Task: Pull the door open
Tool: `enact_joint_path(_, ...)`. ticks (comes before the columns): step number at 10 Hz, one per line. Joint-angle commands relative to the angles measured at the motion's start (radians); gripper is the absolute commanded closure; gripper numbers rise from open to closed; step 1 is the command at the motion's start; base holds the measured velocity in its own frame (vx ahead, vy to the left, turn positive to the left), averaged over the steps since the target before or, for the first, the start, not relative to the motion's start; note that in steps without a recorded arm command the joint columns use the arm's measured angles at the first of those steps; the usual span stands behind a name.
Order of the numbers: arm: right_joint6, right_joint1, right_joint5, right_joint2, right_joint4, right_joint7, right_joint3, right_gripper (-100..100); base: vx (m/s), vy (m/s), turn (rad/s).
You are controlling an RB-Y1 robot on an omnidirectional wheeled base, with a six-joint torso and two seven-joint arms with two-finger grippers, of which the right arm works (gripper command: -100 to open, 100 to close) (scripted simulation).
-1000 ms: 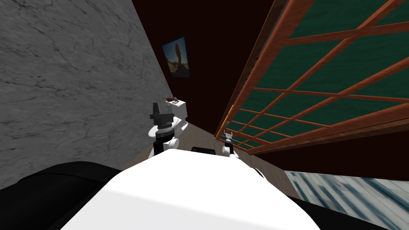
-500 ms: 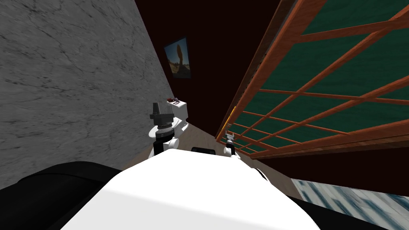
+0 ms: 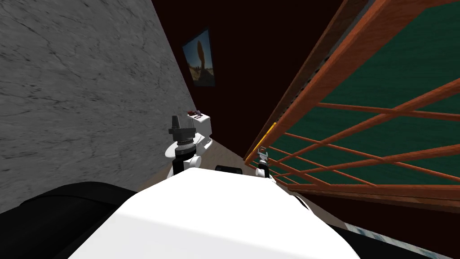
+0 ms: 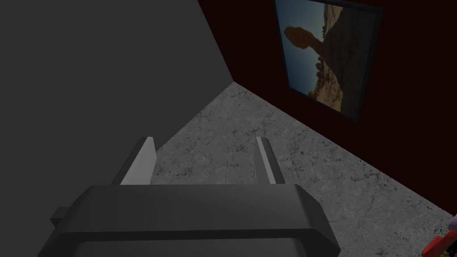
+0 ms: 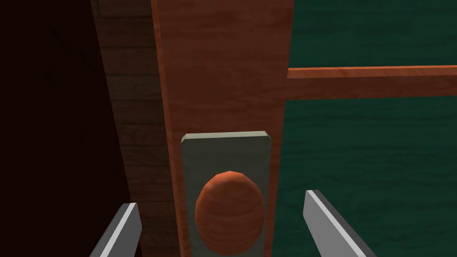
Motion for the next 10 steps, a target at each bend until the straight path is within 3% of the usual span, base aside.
enact_joint_path(1,-0.02,-0.014,0.0,-0.009,0.039,-0.02,0.001,-100,0.14,-0.017,0.03)
enact_joint_path(2,-0.01,-0.012,0.0,-0.007,0.027,-0.012,0.0,-100,0.042,-0.009,-0.006)
enact_joint_path(3,-0.01,-0.012,0.0,-0.007,0.027,-0.012,0.0,100,0.0,0.0,0.0)
enact_joint_path(8,-0.01,-0.012,0.0,-0.007,0.027,-0.012,0.0,100,-0.008,-0.001,0.001)
enact_joint_path(10,-0.013,-0.003,0.012,-0.019,0.023,-0.036,0.02,100,-0.137,-0.01,0.073)
